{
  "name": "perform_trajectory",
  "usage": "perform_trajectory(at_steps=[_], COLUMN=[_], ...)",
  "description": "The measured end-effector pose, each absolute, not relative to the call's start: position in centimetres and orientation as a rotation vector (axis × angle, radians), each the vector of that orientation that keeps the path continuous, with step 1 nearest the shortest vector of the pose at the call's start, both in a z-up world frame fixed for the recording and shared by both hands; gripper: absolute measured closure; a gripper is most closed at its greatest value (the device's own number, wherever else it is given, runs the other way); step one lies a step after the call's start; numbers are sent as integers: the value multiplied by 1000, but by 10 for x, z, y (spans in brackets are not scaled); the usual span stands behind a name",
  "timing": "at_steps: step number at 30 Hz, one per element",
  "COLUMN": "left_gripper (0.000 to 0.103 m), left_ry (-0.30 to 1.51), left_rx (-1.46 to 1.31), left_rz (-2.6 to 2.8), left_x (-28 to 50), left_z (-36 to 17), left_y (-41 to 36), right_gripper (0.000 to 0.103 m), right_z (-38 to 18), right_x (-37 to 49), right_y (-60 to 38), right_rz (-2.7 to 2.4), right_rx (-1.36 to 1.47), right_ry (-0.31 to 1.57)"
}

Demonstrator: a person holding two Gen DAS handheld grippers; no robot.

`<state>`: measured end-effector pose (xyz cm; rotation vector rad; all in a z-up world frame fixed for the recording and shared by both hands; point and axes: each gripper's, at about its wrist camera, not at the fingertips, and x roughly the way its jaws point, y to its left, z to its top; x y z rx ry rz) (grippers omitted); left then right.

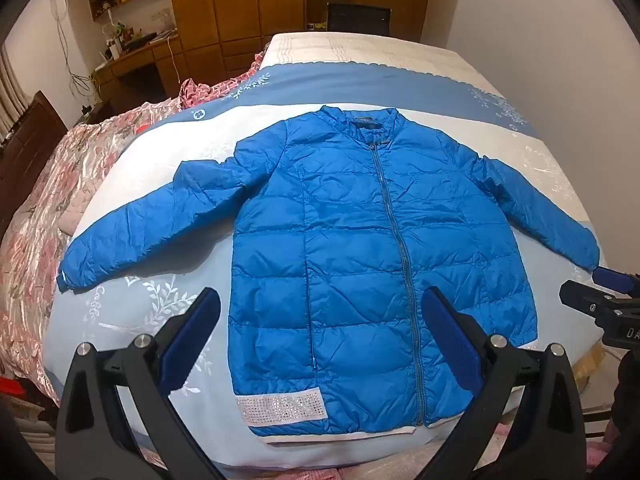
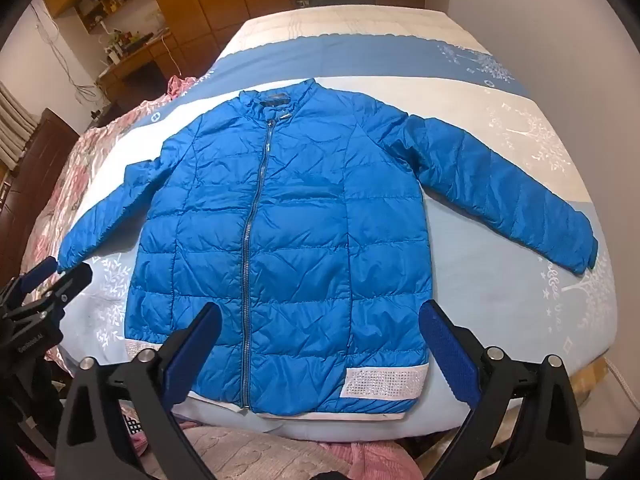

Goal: Fold large clothes

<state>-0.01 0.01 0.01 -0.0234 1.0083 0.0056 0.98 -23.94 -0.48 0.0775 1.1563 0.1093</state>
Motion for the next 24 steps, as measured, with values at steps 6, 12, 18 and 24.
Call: perform_trajectory(at_steps=[6, 12, 18, 24], left_gripper=[3, 3, 3, 3], left_ry=[1011, 1011, 1013, 1013], left_rx=[-19, -18, -17, -16], left_rz=[8, 7, 8, 10], left_x=[0, 0, 0, 0], left_z=[0, 0, 0, 0], left_y=[0, 0, 0, 0], right_gripper=[4, 4, 4, 4], right_z=[-5, -5, -5, -5], right_x=[10, 10, 10, 10], right_y=[-239, -239, -239, -238], right_rz=[106, 109, 109, 110], right_rx=[73, 75, 75, 75], right_ry=[1153, 1153, 1154, 1153])
